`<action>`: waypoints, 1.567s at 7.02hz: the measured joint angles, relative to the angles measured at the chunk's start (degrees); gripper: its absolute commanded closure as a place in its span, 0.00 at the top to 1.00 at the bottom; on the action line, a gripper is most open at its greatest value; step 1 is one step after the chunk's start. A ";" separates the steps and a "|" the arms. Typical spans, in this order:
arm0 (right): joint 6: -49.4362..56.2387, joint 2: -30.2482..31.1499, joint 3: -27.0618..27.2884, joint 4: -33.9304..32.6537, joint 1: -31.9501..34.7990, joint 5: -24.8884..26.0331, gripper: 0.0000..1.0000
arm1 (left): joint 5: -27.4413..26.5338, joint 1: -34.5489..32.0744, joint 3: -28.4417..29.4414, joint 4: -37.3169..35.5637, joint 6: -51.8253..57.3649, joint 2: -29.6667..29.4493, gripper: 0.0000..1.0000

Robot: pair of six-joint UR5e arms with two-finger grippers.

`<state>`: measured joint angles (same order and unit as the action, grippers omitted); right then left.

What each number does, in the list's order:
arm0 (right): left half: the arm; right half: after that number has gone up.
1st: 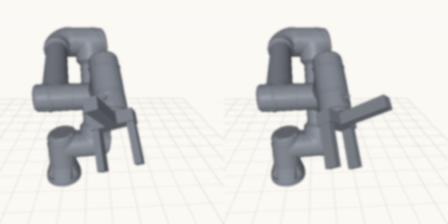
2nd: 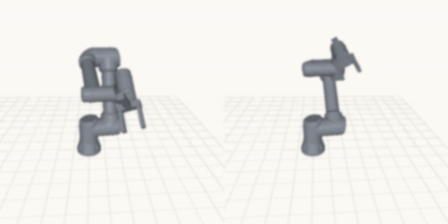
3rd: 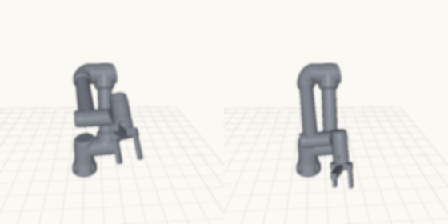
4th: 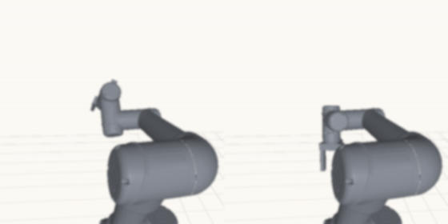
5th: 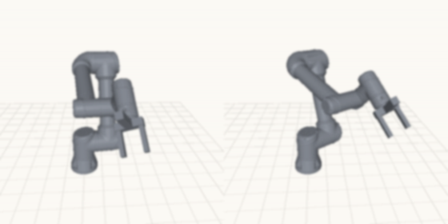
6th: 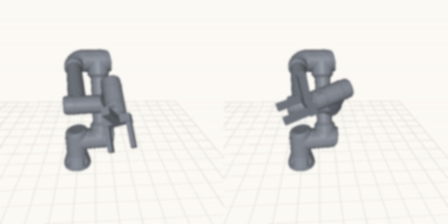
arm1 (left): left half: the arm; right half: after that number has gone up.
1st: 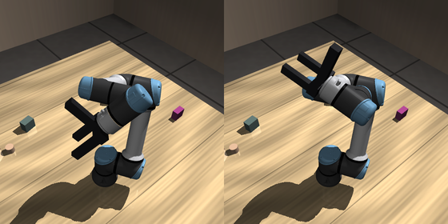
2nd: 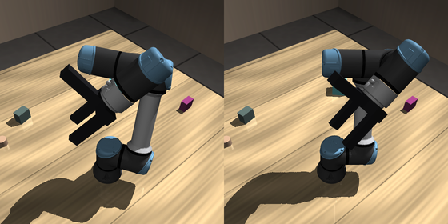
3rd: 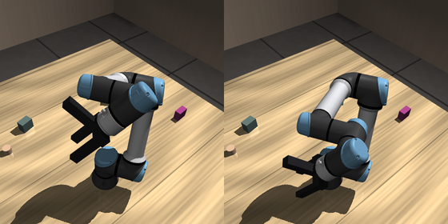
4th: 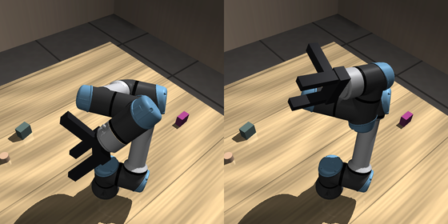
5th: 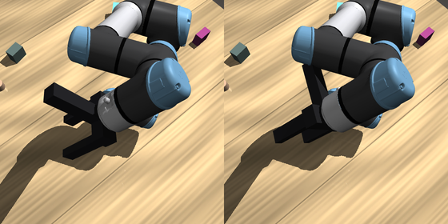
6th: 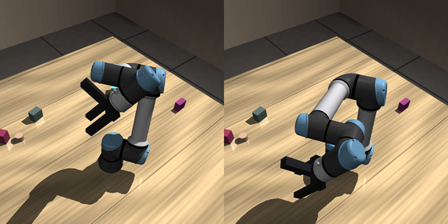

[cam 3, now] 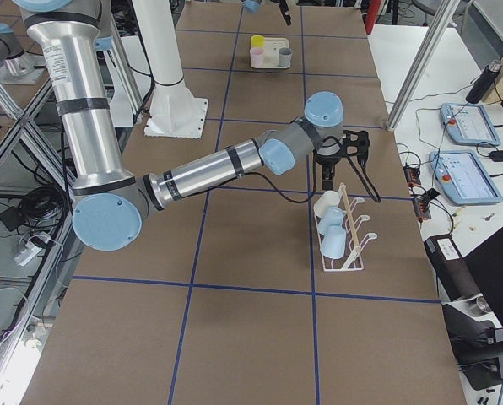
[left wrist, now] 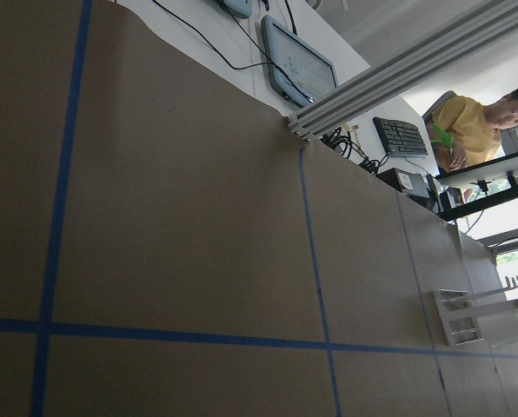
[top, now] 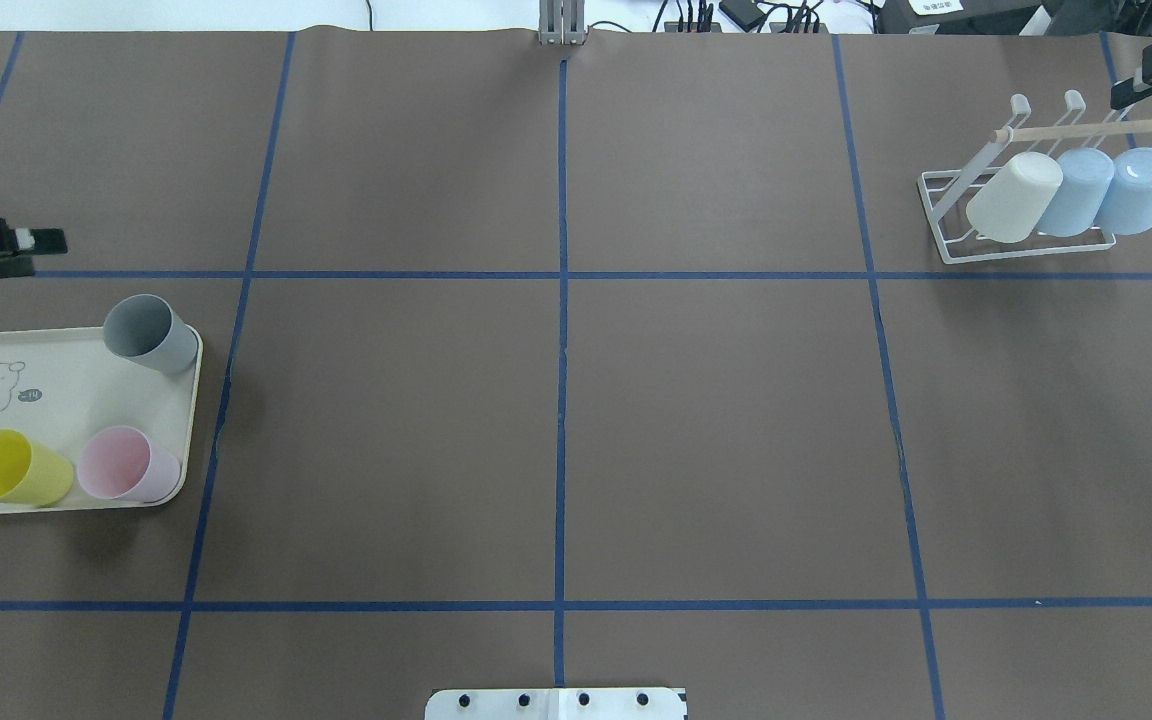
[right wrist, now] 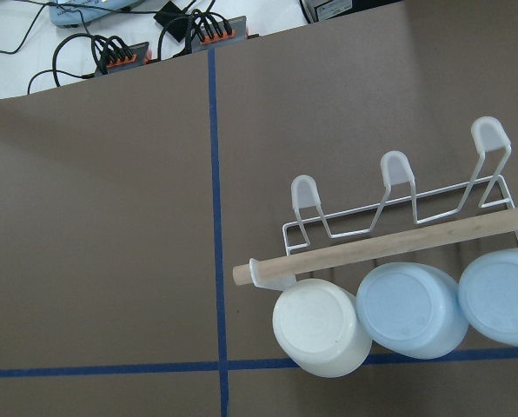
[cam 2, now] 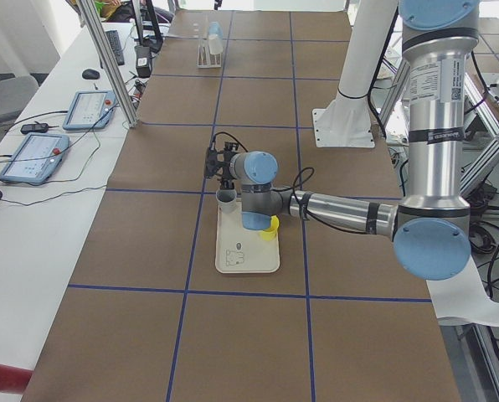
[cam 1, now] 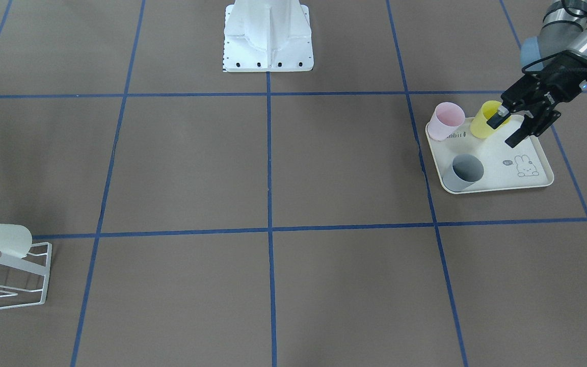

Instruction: Transfer IKEA cup to right arm and place on rack

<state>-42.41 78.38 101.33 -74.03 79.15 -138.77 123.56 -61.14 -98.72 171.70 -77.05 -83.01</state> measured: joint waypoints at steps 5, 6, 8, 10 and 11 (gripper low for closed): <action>-0.08 1.88 0.02 3.56 -0.43 0.78 1.00 | -7.75 4.43 -11.25 -26.51 17.65 11.96 1.00; -0.06 2.05 0.03 3.90 -0.65 0.77 1.00 | -8.97 5.11 -11.42 -27.02 19.88 14.08 1.00; -0.02 2.30 0.11 4.30 -0.87 0.69 1.00 | -8.94 7.38 -10.88 -27.15 20.14 15.44 0.99; -0.08 3.50 -0.12 6.97 -1.19 0.70 1.00 | -6.65 11.46 -8.75 -27.09 18.18 14.95 0.99; -0.11 4.15 -0.30 8.56 -1.29 0.73 1.00 | -4.72 12.36 -8.07 -27.15 17.64 14.80 0.99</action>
<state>-42.52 82.53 101.02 -65.47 77.85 -138.05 118.84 -48.78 -106.80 144.55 -59.41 -68.22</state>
